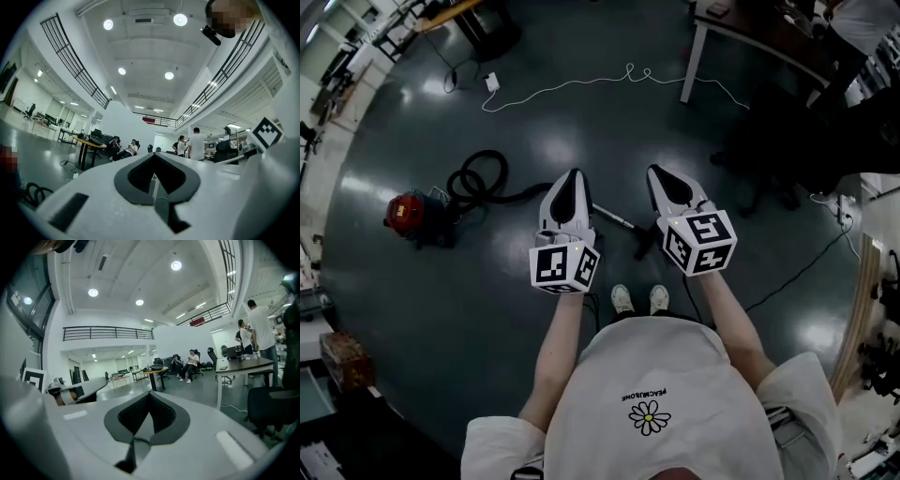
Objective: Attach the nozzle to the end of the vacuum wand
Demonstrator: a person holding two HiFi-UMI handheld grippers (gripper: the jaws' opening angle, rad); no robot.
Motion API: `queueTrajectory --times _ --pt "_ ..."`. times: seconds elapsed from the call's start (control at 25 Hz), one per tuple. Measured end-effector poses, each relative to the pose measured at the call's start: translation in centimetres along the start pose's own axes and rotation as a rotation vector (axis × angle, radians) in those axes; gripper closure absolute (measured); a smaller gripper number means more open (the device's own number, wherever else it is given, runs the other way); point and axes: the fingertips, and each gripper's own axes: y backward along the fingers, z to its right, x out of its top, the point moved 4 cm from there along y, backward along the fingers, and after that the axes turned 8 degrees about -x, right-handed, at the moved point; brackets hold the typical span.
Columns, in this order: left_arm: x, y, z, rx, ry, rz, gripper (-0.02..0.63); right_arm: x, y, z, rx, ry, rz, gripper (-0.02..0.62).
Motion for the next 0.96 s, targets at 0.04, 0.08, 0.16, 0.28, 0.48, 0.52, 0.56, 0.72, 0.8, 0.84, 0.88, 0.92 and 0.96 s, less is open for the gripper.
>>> queueTrajectory --times 0.04,0.08,0.16,0.28,0.48,0.52,0.56,0.72,0.8,0.84,0.88,0.92,0.96 --pt "0.1 0.3 0.1 0.003 0.003 0.002 0.603 0.1 0.3 0.0 -0.004 0.0 0.006 0.589" --pt "0.2 0.5 0.1 0.006 0.009 0.006 0.603 0.1 0.6 0.0 -0.01 -0.006 0.013 0.589" --pt "0.4 0.9 0.1 0.01 0.014 0.014 0.603 0.3 1.0 -0.2 -0.016 -0.022 0.029 0.589" --pt "1.0 1.0 0.4 0.009 0.001 0.027 0.603 1.1 1.6 -0.5 -0.012 -0.03 0.054 0.589" --pt "1.0 1.2 1.0 0.013 0.007 0.025 0.603 1.3 2.5 -0.9 -0.007 -0.023 0.058 0.589" --pt "1.1 1.2 1.2 0.014 0.007 0.025 0.603 1.1 2.6 -0.9 -0.007 -0.02 0.054 0.589" --pt "1.2 1.3 1.4 0.013 0.007 0.027 0.603 1.0 2.8 -0.8 -0.006 -0.015 0.049 0.589" --pt "1.5 1.5 1.9 0.009 -0.005 0.032 0.603 0.9 3.0 -1.0 0.004 0.0 0.046 0.591" --pt "1.6 2.0 1.5 0.012 0.0 0.036 0.603 1.0 3.1 -1.4 0.007 0.003 0.056 0.589" --pt "1.7 2.3 1.3 0.018 0.011 0.039 0.603 1.1 3.1 -1.5 0.006 0.004 0.061 0.591" --pt "1.7 2.6 1.0 0.026 0.023 0.043 0.603 1.2 3.2 -1.7 0.006 0.004 0.065 0.589" --pt "1.7 2.9 0.8 0.035 0.034 0.047 0.603 1.2 3.3 -1.8 0.006 0.004 0.068 0.59" --pt "1.7 3.2 0.6 0.044 0.046 0.05 0.603 1.3 3.3 -1.9 0.006 0.003 0.07 0.59"
